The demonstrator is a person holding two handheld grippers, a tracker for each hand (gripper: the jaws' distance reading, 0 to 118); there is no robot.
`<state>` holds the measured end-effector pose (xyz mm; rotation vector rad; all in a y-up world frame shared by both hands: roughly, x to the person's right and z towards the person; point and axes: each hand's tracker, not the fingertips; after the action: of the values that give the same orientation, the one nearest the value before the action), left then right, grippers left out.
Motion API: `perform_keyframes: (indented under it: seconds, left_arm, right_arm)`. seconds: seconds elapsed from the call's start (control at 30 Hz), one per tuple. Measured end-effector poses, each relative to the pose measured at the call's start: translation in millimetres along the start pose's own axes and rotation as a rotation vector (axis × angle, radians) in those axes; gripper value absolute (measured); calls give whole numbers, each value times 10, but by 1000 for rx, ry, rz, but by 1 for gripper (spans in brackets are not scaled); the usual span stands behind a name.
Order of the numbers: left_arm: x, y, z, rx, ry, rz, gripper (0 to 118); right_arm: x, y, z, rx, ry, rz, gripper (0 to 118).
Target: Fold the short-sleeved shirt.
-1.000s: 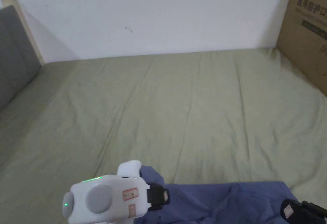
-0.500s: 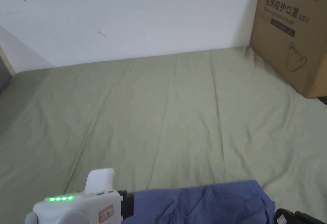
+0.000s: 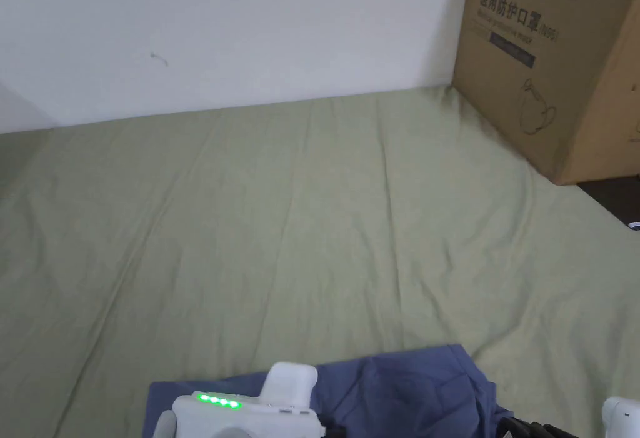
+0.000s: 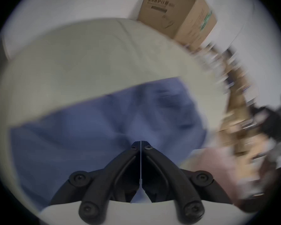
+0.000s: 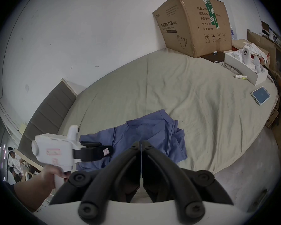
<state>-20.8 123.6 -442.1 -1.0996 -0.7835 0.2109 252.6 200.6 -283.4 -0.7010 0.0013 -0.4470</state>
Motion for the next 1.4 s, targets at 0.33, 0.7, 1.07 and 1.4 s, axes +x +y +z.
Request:
perform_keyframes:
  seconds: [0.33, 0.7, 1.07, 1.4]
  left_arm:
    - [-1230, -263, 1320, 292, -214, 351, 2]
    - [-2393, -810, 1213, 249, -354, 597, 118]
    - [-2484, -662, 276, 219, -485, 596, 20]
    - [-1975, -420, 1012, 173, -176, 421, 11]
  right_arm:
    - [-165, -8, -54, -30, 25, 13, 1]
    - [-553, -64, -382, -129, 30, 80, 1]
    - [-830, -87, -540, -196, 30, 141, 1]
    - [-790, -89, -386, -192, 62, 151, 1]
